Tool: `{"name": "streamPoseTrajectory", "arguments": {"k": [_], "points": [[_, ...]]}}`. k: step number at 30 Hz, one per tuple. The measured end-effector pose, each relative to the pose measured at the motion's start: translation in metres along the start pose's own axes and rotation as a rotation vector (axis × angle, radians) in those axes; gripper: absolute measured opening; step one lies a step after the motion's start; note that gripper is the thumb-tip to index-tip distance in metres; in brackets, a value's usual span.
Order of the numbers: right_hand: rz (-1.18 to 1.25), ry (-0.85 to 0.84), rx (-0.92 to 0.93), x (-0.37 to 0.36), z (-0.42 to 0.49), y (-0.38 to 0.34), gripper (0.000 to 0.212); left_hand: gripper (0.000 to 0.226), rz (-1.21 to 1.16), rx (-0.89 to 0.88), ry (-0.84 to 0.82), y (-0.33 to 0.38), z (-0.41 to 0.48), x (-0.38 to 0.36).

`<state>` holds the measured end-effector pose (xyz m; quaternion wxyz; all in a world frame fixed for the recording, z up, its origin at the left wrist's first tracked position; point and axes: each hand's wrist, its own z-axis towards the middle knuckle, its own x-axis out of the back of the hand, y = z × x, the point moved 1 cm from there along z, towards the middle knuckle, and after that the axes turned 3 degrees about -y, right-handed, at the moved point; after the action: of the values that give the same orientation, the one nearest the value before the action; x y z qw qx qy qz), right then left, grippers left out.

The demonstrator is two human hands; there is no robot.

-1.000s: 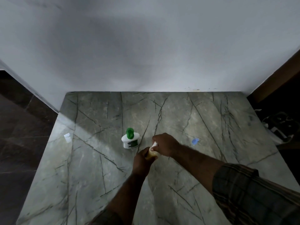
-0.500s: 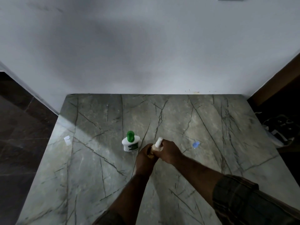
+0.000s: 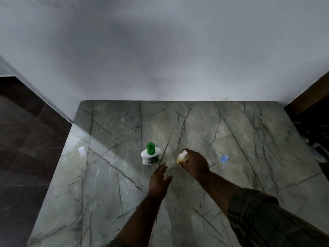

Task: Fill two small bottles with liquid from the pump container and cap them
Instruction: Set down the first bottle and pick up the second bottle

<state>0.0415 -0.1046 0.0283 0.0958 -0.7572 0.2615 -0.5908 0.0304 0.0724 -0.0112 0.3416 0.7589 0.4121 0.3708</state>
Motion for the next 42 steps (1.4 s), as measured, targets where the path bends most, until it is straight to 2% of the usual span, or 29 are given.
{"name": "streamPoseTrajectory", "arguments": {"k": [5, 8, 10, 17, 21, 25, 28, 38, 42], "points": [[0.036, -0.010, 0.005, -0.005, 0.010, 0.003, 0.047, 0.071, 0.034, 0.004, -0.054, 0.000, -0.001, -0.005], [0.119, -0.039, -0.044, -0.006, 0.008, 0.008, 0.070, 0.070, 0.017, 0.005, -0.063, -0.001, -0.001, -0.009], [0.083, -0.033, -0.050, -0.004, 0.003, 0.015, 0.077, 0.068, 0.012, 0.010, -0.063, -0.001, -0.002, -0.011], [-0.219, 0.195, 0.011, 0.039, -0.013, 0.048, 0.049, 0.057, 0.017, 0.036, -0.084, 0.008, -0.007, -0.034], [-0.346, 0.147, -0.065, 0.074, -0.012, 0.070, 0.054, 0.048, 0.039, 0.002, -0.124, 0.016, -0.008, -0.051], [-0.288, -0.040, -0.205, 0.080, -0.014, 0.091, 0.061, 0.047, 0.040, 0.013, -0.149, 0.018, -0.010, -0.064], [-0.231, -0.095, -0.257, 0.076, -0.014, 0.102, 0.045, 0.050, 0.040, 0.024, -0.149, 0.018, -0.011, -0.069], [-0.159, -0.003, -0.273, 0.075, -0.015, 0.103, 0.034, 0.051, 0.041, 0.027, -0.154, 0.027, -0.012, -0.078], [-0.096, -0.060, -0.219, 0.076, -0.019, 0.078, 0.025, 0.061, -0.009, 0.000, -0.174, 0.034, -0.014, -0.079]]}}
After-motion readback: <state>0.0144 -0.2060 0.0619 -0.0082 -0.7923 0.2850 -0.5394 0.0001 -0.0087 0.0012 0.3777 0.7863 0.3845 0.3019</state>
